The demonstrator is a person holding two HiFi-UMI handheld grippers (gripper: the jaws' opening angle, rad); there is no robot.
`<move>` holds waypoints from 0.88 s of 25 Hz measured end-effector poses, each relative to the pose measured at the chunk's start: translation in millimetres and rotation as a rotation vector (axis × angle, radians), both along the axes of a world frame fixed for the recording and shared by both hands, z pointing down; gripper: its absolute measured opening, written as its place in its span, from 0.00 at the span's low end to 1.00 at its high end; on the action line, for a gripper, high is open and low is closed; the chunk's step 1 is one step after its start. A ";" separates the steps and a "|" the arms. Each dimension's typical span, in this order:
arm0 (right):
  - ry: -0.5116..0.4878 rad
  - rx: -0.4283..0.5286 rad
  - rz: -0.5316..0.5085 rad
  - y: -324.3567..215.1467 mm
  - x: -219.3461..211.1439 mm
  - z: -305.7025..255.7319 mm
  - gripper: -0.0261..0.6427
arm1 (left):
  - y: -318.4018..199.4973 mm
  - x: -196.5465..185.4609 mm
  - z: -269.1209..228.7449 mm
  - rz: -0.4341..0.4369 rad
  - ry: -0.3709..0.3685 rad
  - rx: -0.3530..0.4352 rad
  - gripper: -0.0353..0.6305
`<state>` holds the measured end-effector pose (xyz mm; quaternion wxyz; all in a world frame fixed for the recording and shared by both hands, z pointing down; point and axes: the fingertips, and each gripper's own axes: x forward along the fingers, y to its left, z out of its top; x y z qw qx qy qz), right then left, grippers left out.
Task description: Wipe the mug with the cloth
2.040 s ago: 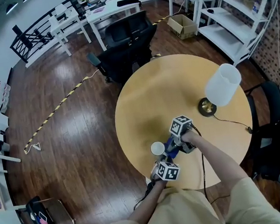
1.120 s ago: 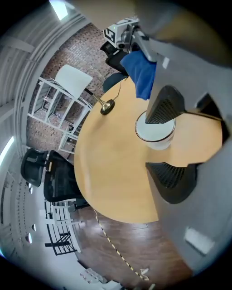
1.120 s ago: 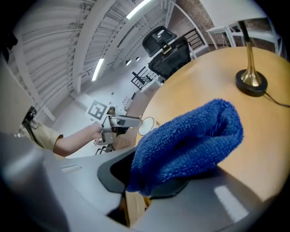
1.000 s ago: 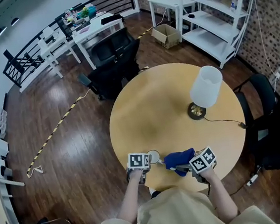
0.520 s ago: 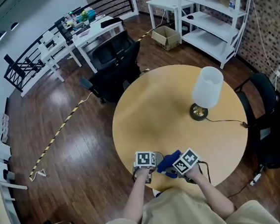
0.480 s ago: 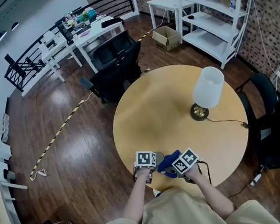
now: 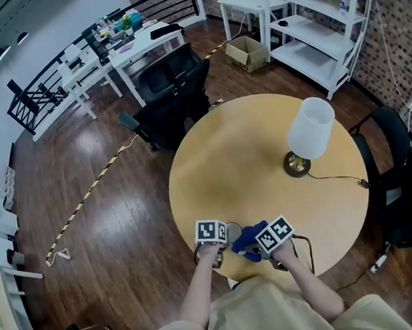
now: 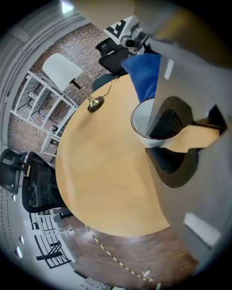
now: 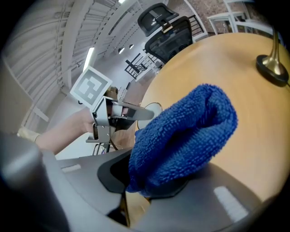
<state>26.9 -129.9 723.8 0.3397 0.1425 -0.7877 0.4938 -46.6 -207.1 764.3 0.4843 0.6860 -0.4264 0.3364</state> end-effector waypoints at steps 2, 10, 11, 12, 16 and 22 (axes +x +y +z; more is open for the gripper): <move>0.002 -0.016 0.024 1.0 3.9 0.5 0.15 | 0.1 -2.9 0.4 -0.009 0.007 -0.003 0.13; 0.038 -0.067 0.116 2.0 16.0 20.3 0.15 | 2.7 -21.7 6.3 -0.025 0.031 -0.019 0.10; 0.048 -0.069 0.123 1.4 17.2 23.0 0.15 | 3.2 -22.5 6.6 -0.023 0.042 -0.021 0.09; 0.058 -0.071 0.129 0.7 18.5 25.7 0.15 | 3.6 -22.9 6.7 -0.022 0.054 -0.023 0.09; 0.097 -0.076 0.148 -5.4 20.2 36.4 0.15 | 3.8 -25.1 8.2 -0.022 0.092 -0.032 0.09; 0.181 -0.084 0.165 -17.2 21.6 59.4 0.15 | 5.2 -26.8 10.4 0.001 0.121 -0.036 0.09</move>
